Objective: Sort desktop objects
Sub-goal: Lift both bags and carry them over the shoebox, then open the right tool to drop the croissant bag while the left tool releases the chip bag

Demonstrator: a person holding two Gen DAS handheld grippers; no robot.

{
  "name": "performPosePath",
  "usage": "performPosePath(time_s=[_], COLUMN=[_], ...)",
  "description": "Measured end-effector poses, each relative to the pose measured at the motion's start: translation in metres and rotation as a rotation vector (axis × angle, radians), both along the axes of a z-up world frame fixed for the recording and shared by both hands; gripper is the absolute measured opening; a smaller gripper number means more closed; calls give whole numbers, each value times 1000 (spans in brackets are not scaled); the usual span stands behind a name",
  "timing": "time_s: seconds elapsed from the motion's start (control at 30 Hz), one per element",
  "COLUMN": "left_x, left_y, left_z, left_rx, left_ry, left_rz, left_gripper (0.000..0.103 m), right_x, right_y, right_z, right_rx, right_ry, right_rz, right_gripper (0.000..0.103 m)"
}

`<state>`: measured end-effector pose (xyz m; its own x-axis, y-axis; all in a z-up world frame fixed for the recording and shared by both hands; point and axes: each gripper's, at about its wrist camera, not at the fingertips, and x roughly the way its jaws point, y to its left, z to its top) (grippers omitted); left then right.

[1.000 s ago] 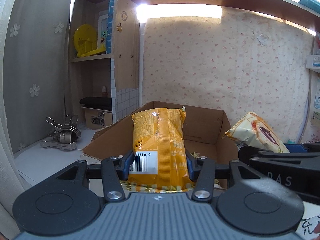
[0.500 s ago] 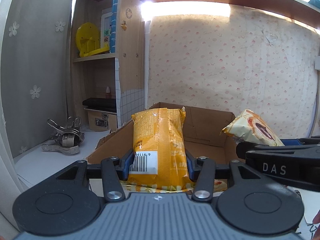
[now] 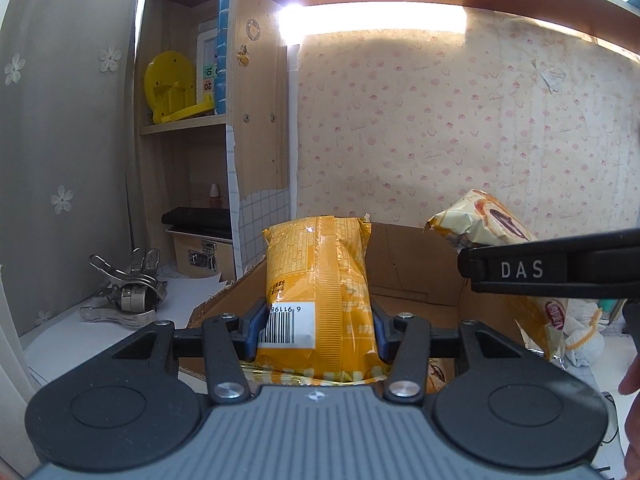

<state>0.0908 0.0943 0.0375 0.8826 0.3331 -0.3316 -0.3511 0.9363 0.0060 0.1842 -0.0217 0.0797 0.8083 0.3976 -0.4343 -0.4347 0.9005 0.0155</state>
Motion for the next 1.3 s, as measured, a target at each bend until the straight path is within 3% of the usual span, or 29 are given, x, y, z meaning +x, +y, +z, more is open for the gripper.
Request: performPosePath(time_s=[0.67,1.3], left_x=[40,49], left_y=[8,18], left_z=[-14,-21], left_rx=[7,1], left_ry=[59,83], left_rz=[-4,13], left_gripper=[52,52], right_x=[59,84], right_y=[29,60], right_z=[-7,5], right_rx=[-42,-67], right_ry=[60,40], right_rz=[22,78], right_gripper=[58,57])
